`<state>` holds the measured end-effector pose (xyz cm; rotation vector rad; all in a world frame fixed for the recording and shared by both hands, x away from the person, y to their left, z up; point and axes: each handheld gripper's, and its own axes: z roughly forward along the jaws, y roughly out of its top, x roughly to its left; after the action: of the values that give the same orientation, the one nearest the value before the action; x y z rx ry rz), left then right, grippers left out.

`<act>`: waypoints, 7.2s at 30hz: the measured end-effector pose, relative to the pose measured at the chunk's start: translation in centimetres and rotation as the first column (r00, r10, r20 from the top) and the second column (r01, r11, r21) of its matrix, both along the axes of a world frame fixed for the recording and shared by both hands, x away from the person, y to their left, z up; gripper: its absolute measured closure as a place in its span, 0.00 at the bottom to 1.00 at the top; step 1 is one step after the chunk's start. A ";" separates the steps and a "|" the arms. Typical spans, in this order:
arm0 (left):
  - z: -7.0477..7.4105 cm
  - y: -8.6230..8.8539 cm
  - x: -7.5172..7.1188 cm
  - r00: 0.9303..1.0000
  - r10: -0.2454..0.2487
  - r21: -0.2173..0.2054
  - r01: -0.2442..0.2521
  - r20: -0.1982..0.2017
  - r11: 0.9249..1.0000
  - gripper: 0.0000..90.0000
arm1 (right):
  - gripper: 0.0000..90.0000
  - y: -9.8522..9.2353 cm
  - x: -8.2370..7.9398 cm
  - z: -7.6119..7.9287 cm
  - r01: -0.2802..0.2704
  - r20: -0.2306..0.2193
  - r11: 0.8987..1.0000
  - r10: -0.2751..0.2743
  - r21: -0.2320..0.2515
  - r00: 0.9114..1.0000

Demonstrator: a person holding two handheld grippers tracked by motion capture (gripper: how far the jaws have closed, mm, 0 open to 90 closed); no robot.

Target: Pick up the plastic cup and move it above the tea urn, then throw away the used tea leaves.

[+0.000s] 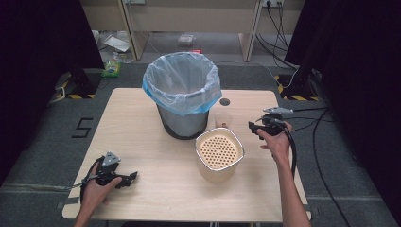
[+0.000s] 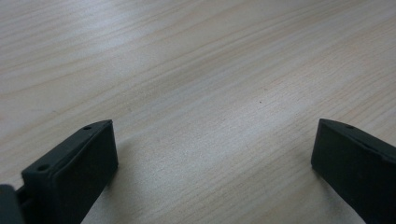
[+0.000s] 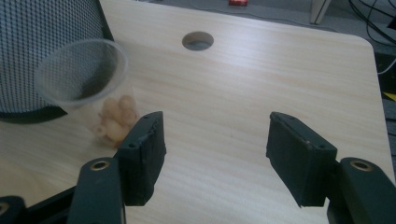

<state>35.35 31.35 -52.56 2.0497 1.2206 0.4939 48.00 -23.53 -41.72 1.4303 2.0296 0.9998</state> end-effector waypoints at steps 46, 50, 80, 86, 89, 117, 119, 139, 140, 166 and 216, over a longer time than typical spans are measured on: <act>0.0 0.0 0.0 1.000 0.000 -0.001 0.000 0.001 1.000 0.00 | 0.78 8.2 6.8 -1.1 -0.230 -0.141 0.970 0.218 -0.077 0.966; 0.0 0.0 0.0 1.000 0.000 -0.001 0.000 0.001 1.000 0.00 | 0.83 8.4 6.9 -1.3 -0.245 -0.147 0.965 0.230 -0.094 0.962; 0.0 0.0 0.0 1.000 0.000 0.000 0.000 0.000 1.000 0.00 | 0.96 5.7 4.4 3.0 -0.222 0.060 0.967 0.231 -0.125 0.971; 0.0 0.0 0.0 1.000 0.000 -0.001 0.000 0.001 1.000 0.00 | 0.96 4.6 3.7 4.1 -0.200 0.109 0.968 0.218 -0.154 0.970; 0.0 0.0 0.0 1.000 0.000 -0.001 0.000 0.001 1.000 0.00 | 0.96 4.4 3.2 4.4 -0.199 0.123 0.966 0.221 -0.166 0.968; 0.0 0.0 0.0 1.000 0.000 0.000 0.000 0.000 1.000 0.00 | 0.96 6.2 -4.5 7.2 -0.206 0.366 0.924 0.322 -0.321 0.873; 0.0 0.0 0.0 1.000 0.000 0.000 0.000 0.001 1.000 0.00 | 0.96 6.3 -4.9 7.1 -0.184 0.395 0.921 0.319 -0.343 0.862; 0.0 0.0 -0.1 1.000 0.001 0.002 -0.001 0.001 1.000 0.00 | 0.97 8.3 -9.6 4.8 -0.029 0.637 0.901 0.329 -0.433 0.697; 0.0 0.0 -0.1 1.000 0.001 0.002 -0.001 0.001 1.000 0.00 | 0.97 8.8 -10.3 5.0 -0.020 0.655 0.888 0.354 -0.459 0.667; 0.0 0.0 -0.1 1.000 0.001 0.002 -0.001 0.001 1.000 0.00 | 0.97 10.5 -11.0 3.4 0.107 0.720 0.825 0.411 -0.554 0.558; 0.0 0.0 -0.2 1.000 0.002 0.001 -0.002 0.001 1.000 0.00 | 0.98 11.6 -13.2 1.4 0.210 0.686 0.683 0.562 -0.700 0.462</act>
<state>35.18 31.40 -52.57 2.0488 1.2218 0.4960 34.76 -11.93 -40.31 0.0919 1.4369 0.6358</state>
